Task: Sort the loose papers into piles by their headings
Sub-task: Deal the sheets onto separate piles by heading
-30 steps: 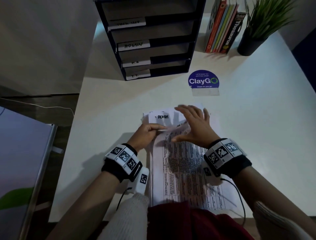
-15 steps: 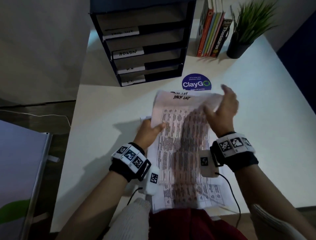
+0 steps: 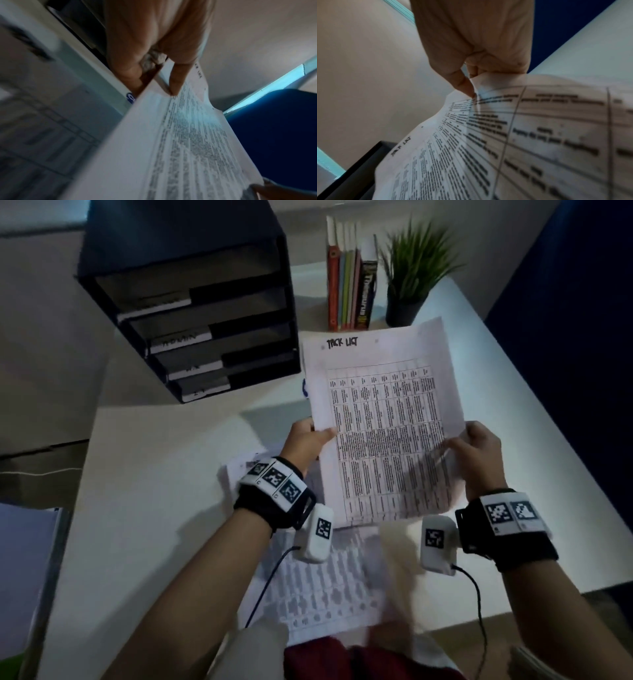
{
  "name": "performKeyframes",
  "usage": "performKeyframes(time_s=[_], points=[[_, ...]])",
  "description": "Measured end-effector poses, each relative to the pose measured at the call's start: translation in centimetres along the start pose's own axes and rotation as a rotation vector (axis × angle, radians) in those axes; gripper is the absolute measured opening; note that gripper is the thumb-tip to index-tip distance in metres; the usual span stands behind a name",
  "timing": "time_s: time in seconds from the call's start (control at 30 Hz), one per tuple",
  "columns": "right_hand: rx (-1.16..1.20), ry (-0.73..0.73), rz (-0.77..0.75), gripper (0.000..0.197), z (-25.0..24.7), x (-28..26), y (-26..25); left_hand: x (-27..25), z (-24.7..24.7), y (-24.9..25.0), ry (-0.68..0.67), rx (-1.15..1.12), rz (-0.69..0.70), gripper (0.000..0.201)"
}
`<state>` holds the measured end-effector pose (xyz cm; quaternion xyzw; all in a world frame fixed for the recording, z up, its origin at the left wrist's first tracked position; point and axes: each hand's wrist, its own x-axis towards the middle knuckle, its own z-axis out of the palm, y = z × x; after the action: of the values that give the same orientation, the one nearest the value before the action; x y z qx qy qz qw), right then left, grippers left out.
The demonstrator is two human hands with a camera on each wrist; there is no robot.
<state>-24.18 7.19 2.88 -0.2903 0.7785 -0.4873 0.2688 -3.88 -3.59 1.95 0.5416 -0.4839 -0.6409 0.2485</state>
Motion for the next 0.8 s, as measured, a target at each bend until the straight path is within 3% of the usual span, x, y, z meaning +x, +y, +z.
performKeyframes(time_s=[0.07,0.13,0.2,0.37,0.47,0.57,0.7,0.8], points=[[-0.116,0.062,0.002,0.018,-2.4,2.7,0.8,1.4,3.5,0.0,0.0,0.113,-0.032,0.02],[-0.237,0.131,0.033,0.029,-5.1,5.0,1.9,2.7,7.2,0.0,-0.028,0.264,-0.065,0.012],[-0.325,0.155,0.092,0.036,-7.1,6.7,2.8,3.9,10.6,-0.2,-0.03,0.404,-0.092,0.02],[-0.78,-0.018,0.123,0.077,-8.4,7.9,5.5,5.8,17.0,-1.5,-0.005,0.478,-0.184,0.018],[-0.908,-0.233,0.09,0.075,-7.9,7.9,7.1,6.8,19.1,-2.0,0.025,0.478,-0.204,0.028],[-0.908,-0.405,0.156,0.072,-7.5,8.5,8.5,7.5,20.3,-1.7,0.05,0.419,-0.182,0.03],[-0.915,-0.443,0.183,0.077,-7.7,10.2,8.9,8.5,21.2,-1.2,0.109,0.361,-0.128,0.03],[-0.921,-0.438,0.179,0.076,-7.9,11.3,8.5,8.5,21.3,-0.9,0.12,0.336,-0.124,0.013]])
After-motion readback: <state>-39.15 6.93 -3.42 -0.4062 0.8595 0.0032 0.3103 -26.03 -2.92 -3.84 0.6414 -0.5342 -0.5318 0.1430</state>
